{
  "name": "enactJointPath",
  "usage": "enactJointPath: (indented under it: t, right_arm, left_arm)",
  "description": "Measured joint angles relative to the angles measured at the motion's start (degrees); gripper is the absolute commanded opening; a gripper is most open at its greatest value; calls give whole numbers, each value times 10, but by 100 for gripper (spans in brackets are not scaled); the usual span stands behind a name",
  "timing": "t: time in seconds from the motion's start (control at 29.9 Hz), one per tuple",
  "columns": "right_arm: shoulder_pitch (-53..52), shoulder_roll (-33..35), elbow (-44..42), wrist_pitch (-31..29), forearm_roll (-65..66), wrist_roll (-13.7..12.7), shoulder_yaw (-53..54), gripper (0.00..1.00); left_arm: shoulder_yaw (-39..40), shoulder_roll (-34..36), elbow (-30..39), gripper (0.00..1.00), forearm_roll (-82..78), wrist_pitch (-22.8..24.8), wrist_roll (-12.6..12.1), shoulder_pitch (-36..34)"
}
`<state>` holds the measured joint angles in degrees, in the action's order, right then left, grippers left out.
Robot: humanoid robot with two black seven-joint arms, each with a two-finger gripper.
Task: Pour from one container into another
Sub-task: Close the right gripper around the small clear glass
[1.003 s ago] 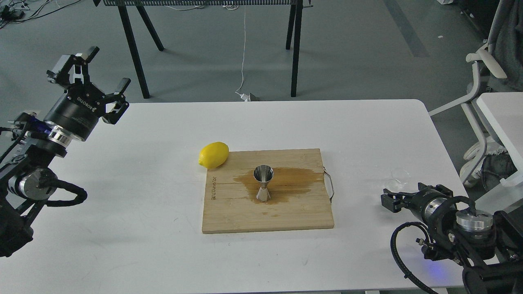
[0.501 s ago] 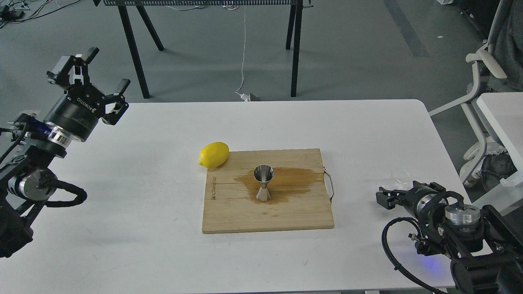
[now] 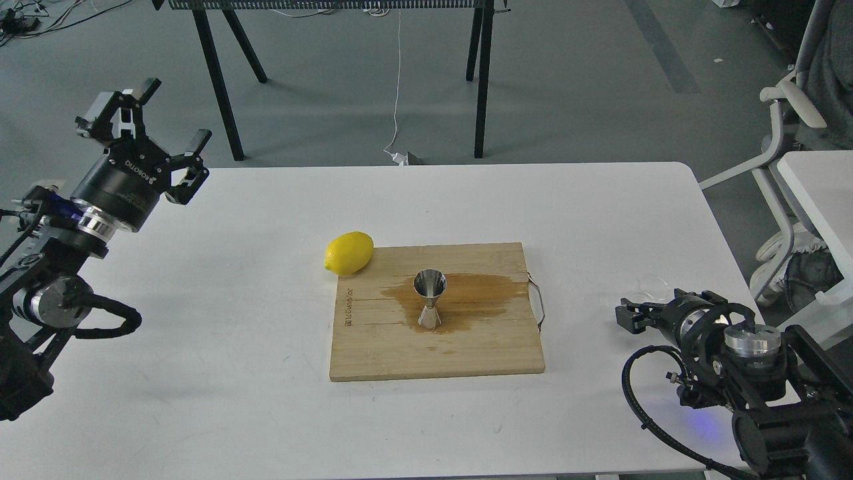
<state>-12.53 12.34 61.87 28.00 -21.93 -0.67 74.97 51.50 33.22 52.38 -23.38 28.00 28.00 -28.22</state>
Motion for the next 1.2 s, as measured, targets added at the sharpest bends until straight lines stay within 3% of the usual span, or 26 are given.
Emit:
enactJointPath:
  t: [0.67,1.2]
  right_arm:
    - [-1,-10,-1,0,19,0,-5,67]
    - [-7,-10,-1,0,20,0,-5,65]
  left_arm:
    - [0,0,-5,95,0,0,0,0]
    - [0,-1,-11,95,0,0,0,1]
